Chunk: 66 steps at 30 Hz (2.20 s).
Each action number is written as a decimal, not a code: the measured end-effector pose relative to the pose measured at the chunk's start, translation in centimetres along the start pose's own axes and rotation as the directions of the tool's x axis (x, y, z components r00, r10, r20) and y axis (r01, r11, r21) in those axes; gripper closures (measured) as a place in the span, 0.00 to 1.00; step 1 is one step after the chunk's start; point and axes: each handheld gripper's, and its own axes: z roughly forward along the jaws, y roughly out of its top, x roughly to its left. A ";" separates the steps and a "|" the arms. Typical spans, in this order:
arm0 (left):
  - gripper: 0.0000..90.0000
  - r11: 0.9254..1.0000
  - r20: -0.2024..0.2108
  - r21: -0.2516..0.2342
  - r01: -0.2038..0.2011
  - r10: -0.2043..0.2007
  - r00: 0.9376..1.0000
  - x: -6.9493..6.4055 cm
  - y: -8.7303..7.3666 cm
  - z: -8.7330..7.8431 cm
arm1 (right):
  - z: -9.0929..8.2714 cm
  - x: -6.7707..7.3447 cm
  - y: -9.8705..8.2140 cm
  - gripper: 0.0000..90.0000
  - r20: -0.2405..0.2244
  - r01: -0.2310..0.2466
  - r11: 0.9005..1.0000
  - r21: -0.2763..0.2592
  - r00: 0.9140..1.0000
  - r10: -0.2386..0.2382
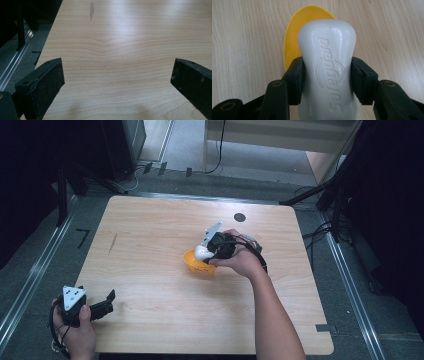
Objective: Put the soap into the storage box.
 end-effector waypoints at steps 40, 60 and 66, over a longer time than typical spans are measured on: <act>0.00 1.000 0.004 -0.001 0.006 -0.006 1.000 0.1 0.0 0.0 | 2.6 -0.4 0.7 0.55 -0.014 0.014 0.998 0.063 1.000 -0.014; 0.00 1.000 0.002 -0.001 0.002 -0.002 1.000 0.0 0.0 0.0 | -0.8 -0.7 -1.4 0.44 -0.015 -0.136 0.988 -0.070 0.991 0.135; 0.00 1.000 0.001 -0.001 -0.001 0.001 1.000 0.0 0.0 0.0 | -1.4 -0.3 -2.9 0.31 0.021 -0.209 0.976 -0.058 0.977 0.211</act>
